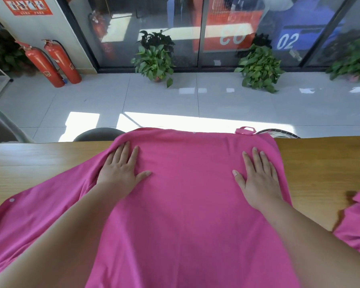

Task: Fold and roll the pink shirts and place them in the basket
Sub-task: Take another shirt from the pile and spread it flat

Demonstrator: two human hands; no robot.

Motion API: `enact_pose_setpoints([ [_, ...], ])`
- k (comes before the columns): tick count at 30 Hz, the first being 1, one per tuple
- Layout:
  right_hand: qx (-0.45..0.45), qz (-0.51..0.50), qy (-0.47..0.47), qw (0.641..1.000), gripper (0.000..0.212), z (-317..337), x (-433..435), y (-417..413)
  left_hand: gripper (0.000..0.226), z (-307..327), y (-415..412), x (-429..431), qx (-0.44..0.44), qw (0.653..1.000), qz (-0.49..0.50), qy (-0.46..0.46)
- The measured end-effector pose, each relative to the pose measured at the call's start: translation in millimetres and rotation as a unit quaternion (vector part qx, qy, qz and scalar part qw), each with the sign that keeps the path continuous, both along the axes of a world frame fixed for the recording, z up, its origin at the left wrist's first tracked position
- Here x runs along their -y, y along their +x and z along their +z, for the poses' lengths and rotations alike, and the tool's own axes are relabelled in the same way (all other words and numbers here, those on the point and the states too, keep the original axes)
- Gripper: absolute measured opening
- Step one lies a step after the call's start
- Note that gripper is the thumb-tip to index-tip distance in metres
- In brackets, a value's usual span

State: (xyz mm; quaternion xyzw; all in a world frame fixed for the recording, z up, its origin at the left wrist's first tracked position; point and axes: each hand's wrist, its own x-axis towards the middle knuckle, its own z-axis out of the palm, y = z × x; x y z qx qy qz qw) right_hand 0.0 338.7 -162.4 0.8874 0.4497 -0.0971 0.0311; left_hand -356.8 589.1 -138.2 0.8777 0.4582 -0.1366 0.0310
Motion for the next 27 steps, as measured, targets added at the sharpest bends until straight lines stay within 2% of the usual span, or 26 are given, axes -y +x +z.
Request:
enact_pose_setpoints([
  [2,-0.003,-0.015,-0.012,1.000,0.088,9.5,1.4,-5.8,0.092,4.4,8.4,20.9,0.008,1.000,0.019,0.019],
  [6,0.017,-0.057,0.051,0.997,0.082,28.3,37.9,-64.7,0.076,-0.6,-3.4,123.2,0.160,0.987,0.029,0.012],
  [9,-0.005,-0.060,0.078,0.995,0.078,30.3,96.2,-131.1,0.072,-9.3,-38.1,214.0,0.205,0.978,0.026,0.001],
  [12,-0.022,-0.047,0.067,0.996,0.077,27.7,175.2,-194.4,0.074,-15.1,-86.6,284.9,0.233,0.971,0.059,0.002],
  [14,-0.030,-0.045,0.044,0.998,0.078,23.0,231.4,-225.2,0.079,-18.2,-120.1,316.1,0.234,0.970,0.069,0.002],
  [17,-0.032,-0.033,-0.024,0.999,0.082,19.4,294.3,-239.6,0.082,-21.9,-159.4,340.6,0.205,0.978,0.027,-0.023],
  [21,-0.035,-0.020,-0.064,0.997,0.082,25.5,311.4,-228.8,0.080,-18.3,-184.5,348.2,0.166,0.985,-0.030,-0.037],
  [23,-0.029,-0.027,-0.075,0.996,0.081,35.5,309.7,-232.3,0.079,-12.7,-193.5,353.7,0.145,0.989,-0.017,-0.024],
  [27,-0.049,0.012,-0.078,0.996,0.084,48.6,328.5,-271.6,0.081,-4.2,-218.0,379.6,0.112,0.991,0.073,-0.010],
])
